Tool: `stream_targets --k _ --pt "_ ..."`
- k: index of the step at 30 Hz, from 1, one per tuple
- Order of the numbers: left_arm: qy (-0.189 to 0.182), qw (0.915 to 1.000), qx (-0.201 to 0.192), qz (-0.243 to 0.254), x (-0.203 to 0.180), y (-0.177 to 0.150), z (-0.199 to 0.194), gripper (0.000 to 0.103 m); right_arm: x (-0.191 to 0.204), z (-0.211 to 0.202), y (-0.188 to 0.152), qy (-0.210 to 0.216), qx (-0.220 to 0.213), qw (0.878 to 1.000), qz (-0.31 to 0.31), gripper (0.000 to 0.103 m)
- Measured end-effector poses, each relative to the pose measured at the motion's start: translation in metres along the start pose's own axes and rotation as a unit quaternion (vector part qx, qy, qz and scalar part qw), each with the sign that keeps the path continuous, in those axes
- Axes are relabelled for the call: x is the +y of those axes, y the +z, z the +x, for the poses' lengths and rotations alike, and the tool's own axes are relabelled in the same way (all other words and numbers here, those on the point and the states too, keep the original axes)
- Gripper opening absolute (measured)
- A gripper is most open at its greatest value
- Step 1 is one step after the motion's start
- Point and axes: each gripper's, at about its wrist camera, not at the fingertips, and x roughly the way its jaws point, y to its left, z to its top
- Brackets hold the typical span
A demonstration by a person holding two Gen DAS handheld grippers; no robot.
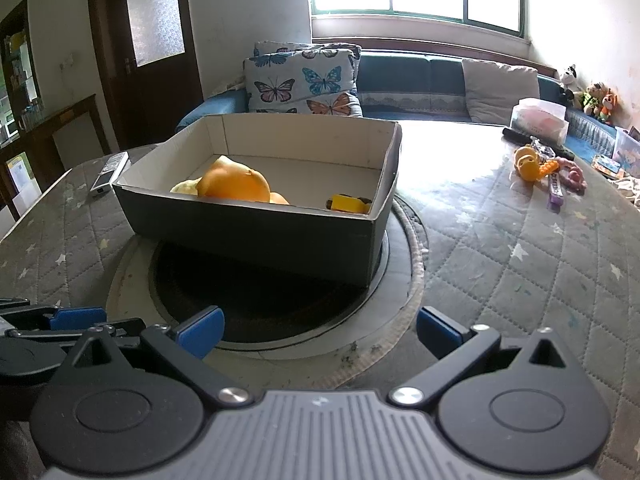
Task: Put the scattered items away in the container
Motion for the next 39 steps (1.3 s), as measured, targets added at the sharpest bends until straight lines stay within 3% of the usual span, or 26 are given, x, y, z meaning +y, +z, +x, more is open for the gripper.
stream_targets --k 39 --pt "0.01 0.9999 0.009 -0.005 0.001 -0.006 -0.004 0.037 0.006 -0.004 -0.011 -0.003 0.006 1.0 -0.003 0.103"
